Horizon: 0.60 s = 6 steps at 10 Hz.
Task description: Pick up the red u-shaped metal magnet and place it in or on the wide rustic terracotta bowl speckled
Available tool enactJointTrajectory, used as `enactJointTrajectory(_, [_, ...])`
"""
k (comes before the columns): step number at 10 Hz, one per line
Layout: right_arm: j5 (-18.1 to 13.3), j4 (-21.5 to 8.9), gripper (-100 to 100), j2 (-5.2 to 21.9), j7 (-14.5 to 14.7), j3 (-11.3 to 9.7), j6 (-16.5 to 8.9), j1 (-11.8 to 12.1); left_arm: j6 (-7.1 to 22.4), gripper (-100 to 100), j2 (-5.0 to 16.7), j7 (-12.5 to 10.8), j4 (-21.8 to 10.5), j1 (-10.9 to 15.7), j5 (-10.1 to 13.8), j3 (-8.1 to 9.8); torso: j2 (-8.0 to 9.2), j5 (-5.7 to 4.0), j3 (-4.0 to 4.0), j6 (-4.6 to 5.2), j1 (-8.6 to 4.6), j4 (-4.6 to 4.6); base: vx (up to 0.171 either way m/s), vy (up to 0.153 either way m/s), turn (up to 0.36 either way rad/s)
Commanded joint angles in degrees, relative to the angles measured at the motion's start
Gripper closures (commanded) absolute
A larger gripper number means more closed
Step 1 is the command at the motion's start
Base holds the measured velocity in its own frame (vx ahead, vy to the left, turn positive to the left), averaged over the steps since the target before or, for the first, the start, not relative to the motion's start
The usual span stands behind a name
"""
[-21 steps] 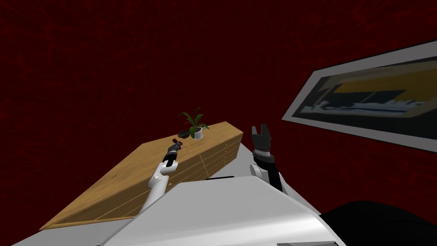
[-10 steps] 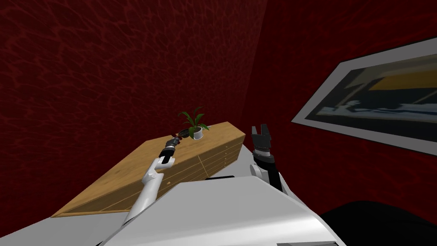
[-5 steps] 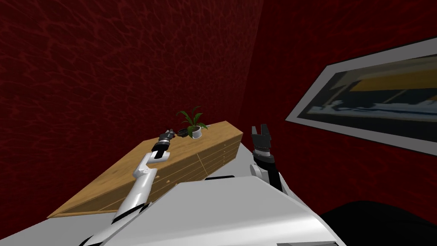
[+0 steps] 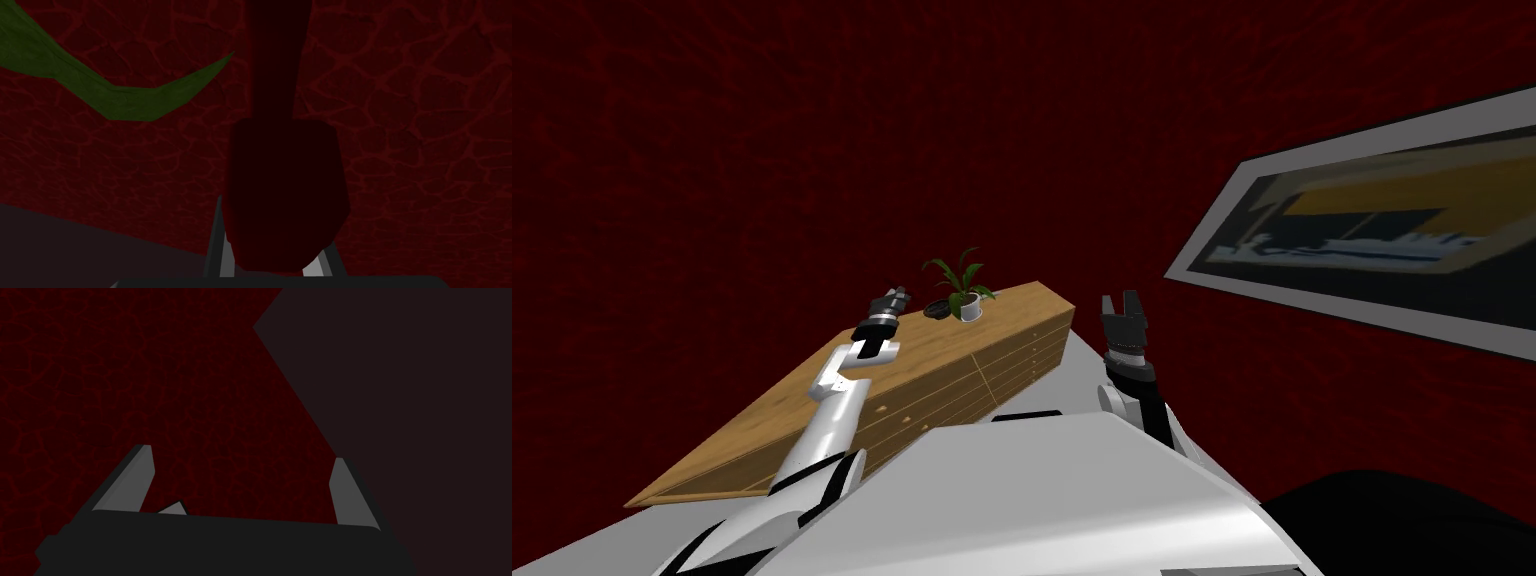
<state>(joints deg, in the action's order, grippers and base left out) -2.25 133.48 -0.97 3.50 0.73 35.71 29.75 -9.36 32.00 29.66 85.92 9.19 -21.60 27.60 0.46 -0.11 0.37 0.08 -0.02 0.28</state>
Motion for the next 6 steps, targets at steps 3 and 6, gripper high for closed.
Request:
enactJointTrajectory(3, [0.0, 0.0, 0, 0.0, 0.0, 0.0, 0.0, 0.0, 0.3, 100, 4.3, 1.3, 0.5, 2.8, 4.9, 1.8, 0.0, -0.03, 0.04, 0.0, -0.03, 0.08, -0.064, -0.008, -0.099])
enactJointTrajectory(6, [0.0, 0.0, 0, 0.0, 0.0, 0.0, 0.0, 0.0, 0.5, 100, 7.4, 3.2, 0.1, 5.1, 8.5, 3.66, 0.14, -0.03, 0.15, 0.01, -0.02, 0.16, -0.071, -0.004, -0.122])
